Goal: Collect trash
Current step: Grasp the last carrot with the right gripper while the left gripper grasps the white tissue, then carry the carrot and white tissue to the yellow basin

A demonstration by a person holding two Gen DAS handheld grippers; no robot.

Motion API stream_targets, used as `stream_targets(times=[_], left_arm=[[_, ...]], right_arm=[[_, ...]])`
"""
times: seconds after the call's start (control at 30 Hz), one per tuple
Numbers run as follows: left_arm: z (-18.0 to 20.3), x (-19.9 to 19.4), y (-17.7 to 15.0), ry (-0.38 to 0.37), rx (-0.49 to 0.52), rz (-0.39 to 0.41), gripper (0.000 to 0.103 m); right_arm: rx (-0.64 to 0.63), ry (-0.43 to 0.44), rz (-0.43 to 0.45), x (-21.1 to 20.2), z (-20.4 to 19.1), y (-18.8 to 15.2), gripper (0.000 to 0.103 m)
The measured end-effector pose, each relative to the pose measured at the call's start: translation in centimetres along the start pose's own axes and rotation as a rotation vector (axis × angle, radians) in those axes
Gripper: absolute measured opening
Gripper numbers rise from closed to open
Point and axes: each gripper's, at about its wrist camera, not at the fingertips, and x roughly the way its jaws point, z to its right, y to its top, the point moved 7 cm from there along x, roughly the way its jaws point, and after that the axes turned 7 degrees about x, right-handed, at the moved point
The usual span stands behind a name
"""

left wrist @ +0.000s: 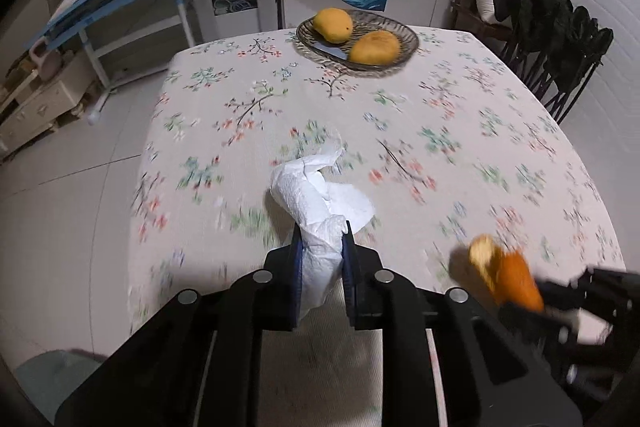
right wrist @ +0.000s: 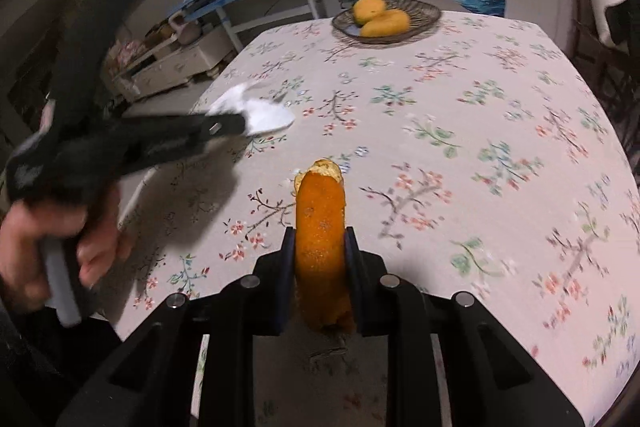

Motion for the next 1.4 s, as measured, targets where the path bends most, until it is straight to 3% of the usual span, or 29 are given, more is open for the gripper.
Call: stream_targets(times=[0.43, 0.83, 1.4], left_arm=[[2.2, -5.9, -5.9, -0.017, -0.086, 0.035, 0.016], [3.0, -9.2, -7.4, 0.057, -0.076, 0.109, 0.016], [4.3, -12.0, -9.2, 0.064, -0.065, 0.178, 0.016]], right_arm=[[0.070, -0.007, 0.039, -3.1, 1.4, -1.8, 0.023], [0.087, 0.041, 0.120, -5.7, 0.6, -2.6, 0.023], [0.092, 0.076, 0.169, -7.9, 0.1, -4.1, 0.023]])
